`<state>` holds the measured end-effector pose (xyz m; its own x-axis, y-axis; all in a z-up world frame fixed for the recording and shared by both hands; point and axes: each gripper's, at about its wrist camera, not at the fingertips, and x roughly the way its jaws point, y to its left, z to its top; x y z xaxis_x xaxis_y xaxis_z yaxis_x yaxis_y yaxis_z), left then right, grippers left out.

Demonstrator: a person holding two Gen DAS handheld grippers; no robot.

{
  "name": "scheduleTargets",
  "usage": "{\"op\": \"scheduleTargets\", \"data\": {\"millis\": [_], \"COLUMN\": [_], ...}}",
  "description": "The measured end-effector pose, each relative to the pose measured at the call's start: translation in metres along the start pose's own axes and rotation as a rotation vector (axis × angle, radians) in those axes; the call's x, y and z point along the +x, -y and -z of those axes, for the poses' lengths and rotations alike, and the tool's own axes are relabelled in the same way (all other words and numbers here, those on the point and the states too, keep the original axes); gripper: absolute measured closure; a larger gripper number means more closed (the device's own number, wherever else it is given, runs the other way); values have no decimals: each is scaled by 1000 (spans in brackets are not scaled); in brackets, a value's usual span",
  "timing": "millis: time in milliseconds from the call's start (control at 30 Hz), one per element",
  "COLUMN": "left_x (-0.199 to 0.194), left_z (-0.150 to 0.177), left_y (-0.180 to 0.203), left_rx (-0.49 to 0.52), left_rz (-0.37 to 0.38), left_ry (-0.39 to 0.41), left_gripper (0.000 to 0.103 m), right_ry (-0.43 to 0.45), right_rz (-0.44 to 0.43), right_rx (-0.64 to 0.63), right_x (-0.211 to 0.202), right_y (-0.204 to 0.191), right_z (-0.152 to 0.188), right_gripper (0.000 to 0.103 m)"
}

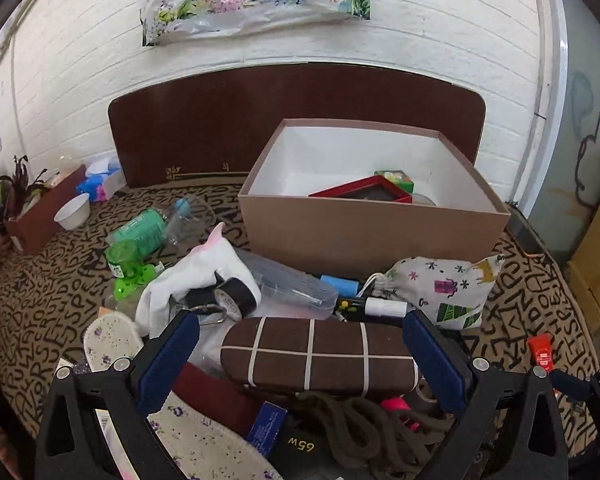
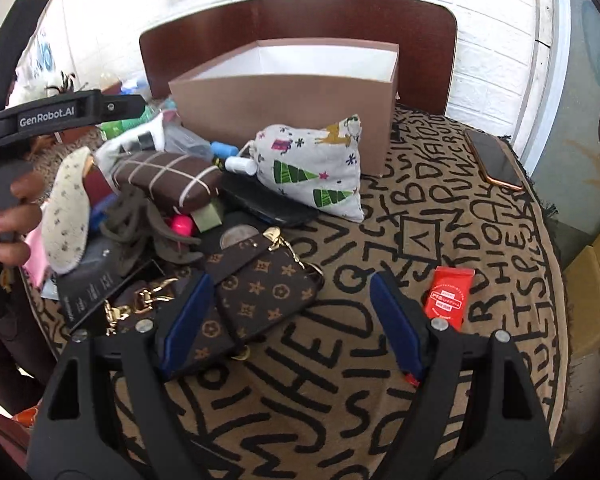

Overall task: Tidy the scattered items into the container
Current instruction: 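Open both grippers and withdraw them from the box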

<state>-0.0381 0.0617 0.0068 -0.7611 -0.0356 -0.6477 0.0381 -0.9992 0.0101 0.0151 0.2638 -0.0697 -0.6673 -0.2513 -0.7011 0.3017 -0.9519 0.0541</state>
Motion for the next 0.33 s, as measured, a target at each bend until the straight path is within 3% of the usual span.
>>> {"op": "scheduleTargets", "data": {"millis": [333], "left_x": [-1], "left_z": [8], "left_y": [12], "left_rx": [56], "left_rz": [-13], "left_ry": [-12], "left_gripper": [0], "right_ry": [-22], "right_rz": [-8], "right_rx": [17], "right_x": [8], "right_y": [0], "right_z": [5], "right_gripper": [21]}}
